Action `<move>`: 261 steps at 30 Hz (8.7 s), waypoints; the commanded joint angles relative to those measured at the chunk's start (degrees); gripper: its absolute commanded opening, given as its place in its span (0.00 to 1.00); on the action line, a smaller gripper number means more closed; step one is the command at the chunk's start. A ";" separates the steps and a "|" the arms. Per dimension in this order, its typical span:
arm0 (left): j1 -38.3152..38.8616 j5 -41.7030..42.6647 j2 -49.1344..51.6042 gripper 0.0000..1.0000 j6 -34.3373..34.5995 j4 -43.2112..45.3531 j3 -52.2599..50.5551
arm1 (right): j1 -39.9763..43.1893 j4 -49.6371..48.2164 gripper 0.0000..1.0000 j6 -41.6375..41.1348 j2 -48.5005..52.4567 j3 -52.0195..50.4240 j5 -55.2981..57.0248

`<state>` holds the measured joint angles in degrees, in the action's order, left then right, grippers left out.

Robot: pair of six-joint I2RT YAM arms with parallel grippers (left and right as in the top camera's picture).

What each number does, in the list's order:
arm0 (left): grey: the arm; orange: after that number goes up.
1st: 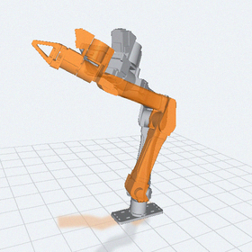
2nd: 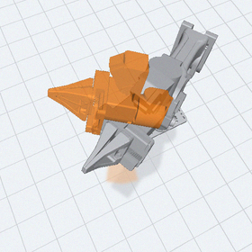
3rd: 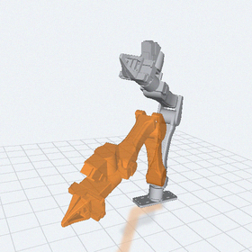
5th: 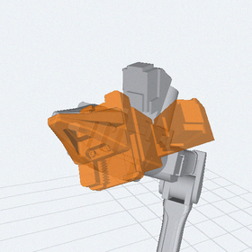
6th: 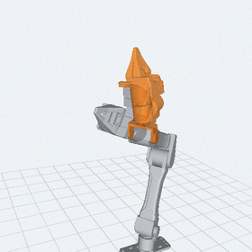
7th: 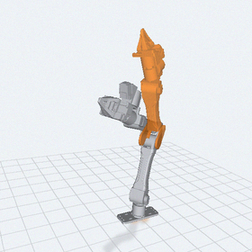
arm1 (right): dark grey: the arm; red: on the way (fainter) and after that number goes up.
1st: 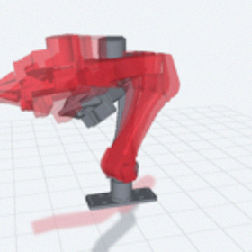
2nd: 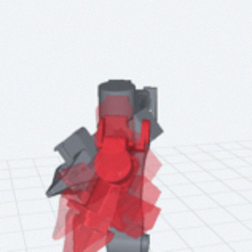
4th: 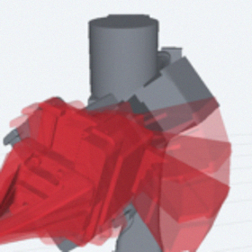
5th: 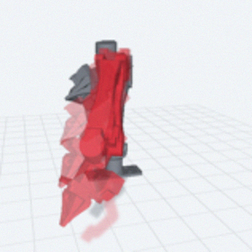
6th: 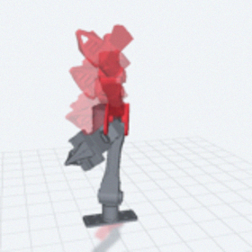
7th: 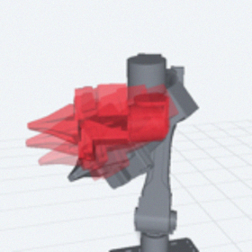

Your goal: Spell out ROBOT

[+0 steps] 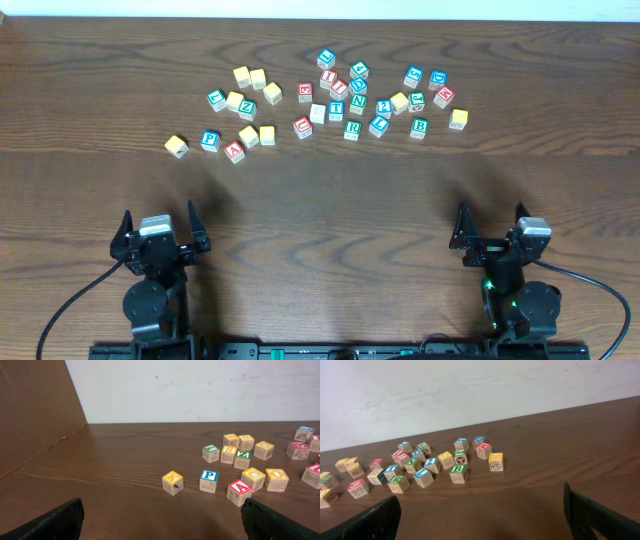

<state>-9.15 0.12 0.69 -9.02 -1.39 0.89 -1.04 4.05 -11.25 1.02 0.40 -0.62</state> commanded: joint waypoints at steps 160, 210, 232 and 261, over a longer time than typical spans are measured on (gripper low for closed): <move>5.27 14.03 80.43 0.99 5.86 -41.79 90.42 | 0.24 37.59 0.99 11.56 88.65 86.49 -19.67; 24.59 2.75 109.61 0.87 21.94 -52.17 104.52 | -5.77 62.07 0.97 -0.33 107.62 112.72 -3.56; 34.97 1.75 116.93 0.85 25.03 -41.70 104.50 | -5.44 62.34 0.90 -5.46 107.86 110.53 0.55; 42.16 0.24 128.80 0.67 24.94 -32.04 104.24 | -2.03 65.59 0.94 -4.55 107.86 110.46 0.72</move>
<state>32.32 1.10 127.87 15.68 -33.91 104.36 -3.14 69.45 -15.90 108.51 111.24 -0.38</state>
